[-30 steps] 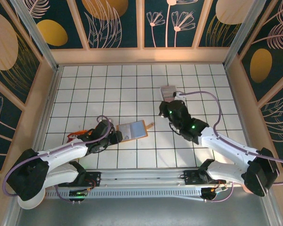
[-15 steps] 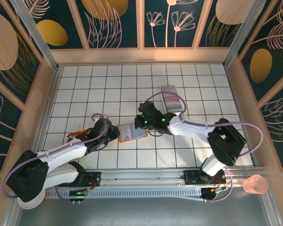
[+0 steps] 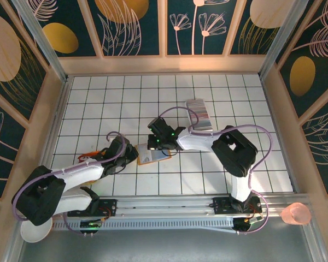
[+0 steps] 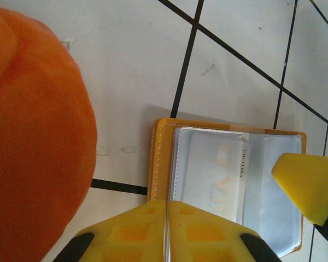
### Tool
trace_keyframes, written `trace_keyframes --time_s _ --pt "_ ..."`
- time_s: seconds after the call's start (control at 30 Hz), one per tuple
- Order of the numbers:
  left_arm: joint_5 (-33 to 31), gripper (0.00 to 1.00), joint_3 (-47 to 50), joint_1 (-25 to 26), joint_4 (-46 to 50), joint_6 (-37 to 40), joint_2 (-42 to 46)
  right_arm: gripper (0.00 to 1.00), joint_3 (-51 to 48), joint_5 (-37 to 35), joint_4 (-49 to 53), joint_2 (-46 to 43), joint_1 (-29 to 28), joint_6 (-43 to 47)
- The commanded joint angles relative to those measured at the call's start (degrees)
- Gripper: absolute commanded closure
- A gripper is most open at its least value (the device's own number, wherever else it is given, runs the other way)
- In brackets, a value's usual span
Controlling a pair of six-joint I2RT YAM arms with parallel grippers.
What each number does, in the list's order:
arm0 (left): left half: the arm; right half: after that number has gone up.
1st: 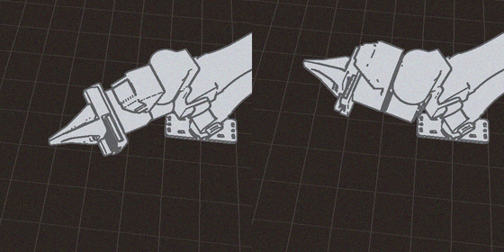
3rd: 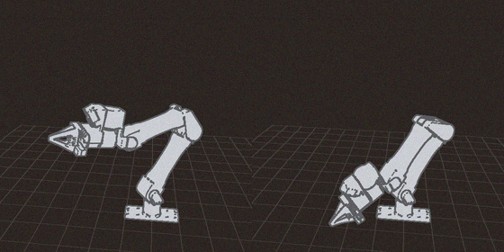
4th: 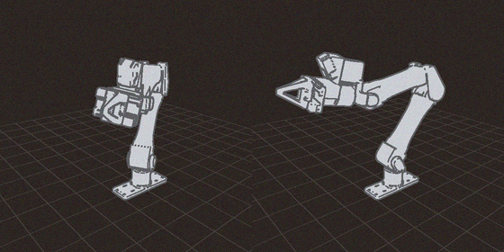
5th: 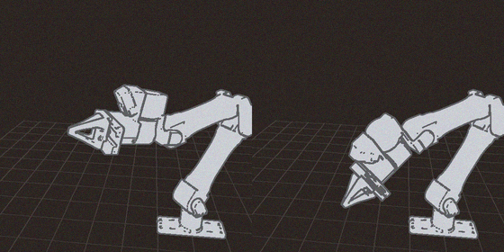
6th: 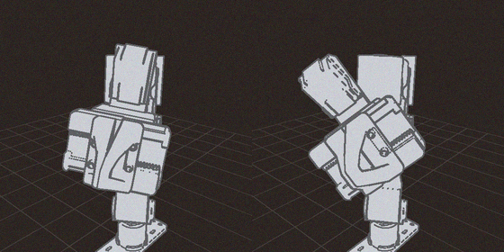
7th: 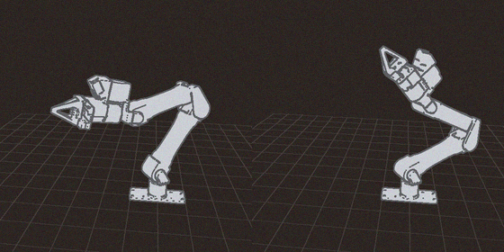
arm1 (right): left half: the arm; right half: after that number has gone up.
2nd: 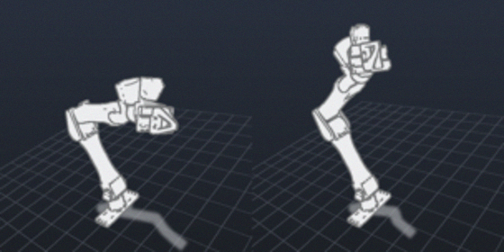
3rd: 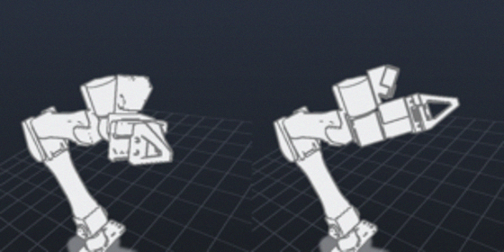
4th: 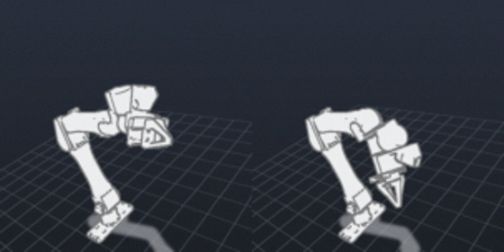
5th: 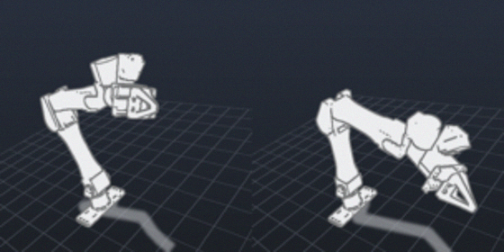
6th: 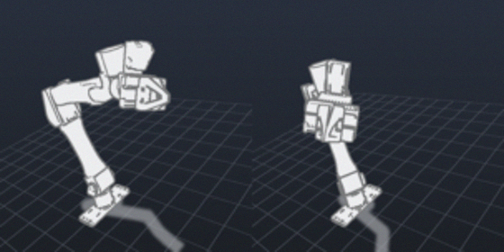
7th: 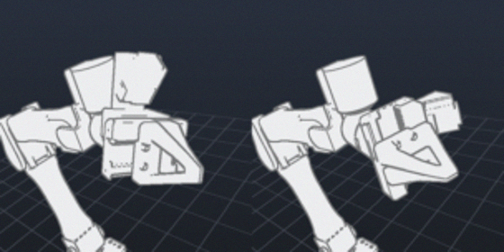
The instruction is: Put the credit cards into the card holder
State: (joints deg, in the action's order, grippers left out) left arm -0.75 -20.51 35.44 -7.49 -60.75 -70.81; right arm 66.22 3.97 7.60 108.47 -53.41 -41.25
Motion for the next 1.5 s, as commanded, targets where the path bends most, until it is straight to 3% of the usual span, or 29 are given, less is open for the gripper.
trace_keyframes --time_s 0.0,0.9,1.27,1.47 --pt "-1.6 0.88 1.1 -0.5 -1.5 -0.7 -0.5 1.00 1.4 -1.5 2.4 1.8 -0.1 -0.9" --pt "3.6 0.93 0.4 -0.4 -6.9 0.8 -9.6 1.00 3.7 -1.2 2.7 5.7 -2.6 -2.5" --pt "4.9 0.90 -0.8 -0.4 -5.0 4.5 -8.5 1.00 -1.6 -2.4 -3.6 -2.0 -4.2 -2.2" --pt "6.4 0.81 -0.2 -0.4 -3.4 6.1 -5.4 1.00 -6.5 -7.3 -2.8 -8.6 -4.3 -3.8"
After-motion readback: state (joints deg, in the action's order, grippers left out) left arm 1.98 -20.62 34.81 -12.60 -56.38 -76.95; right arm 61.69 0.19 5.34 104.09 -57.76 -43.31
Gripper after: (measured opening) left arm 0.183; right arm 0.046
